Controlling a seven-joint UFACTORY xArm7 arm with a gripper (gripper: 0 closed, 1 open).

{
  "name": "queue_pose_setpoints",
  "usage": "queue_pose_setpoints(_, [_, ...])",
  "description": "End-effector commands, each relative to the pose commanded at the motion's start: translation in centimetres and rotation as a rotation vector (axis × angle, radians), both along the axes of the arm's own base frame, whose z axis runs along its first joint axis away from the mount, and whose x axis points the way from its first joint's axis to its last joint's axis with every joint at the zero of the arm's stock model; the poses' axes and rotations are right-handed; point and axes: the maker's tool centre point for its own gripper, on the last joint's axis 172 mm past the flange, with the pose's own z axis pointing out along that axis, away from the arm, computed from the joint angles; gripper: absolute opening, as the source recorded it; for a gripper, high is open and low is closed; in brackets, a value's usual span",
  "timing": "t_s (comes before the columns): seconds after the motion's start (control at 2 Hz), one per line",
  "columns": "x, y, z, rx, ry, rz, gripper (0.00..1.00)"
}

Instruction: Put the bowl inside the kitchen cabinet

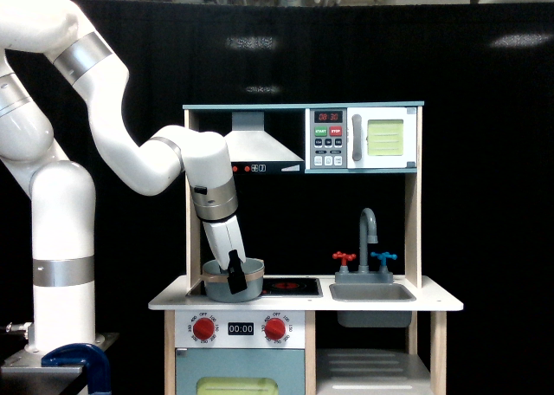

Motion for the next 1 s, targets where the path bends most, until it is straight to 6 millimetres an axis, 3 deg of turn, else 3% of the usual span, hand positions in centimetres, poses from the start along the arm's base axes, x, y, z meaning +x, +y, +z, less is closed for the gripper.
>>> queue_pose_setpoints(0.5, [0.6,-0.3,0.2,0.0,0.0,-0.079,1.0])
queue_pose_setpoints(1.0, [0.7,0.1,-0.5,-0.012,0.015,-0.081,0.0])
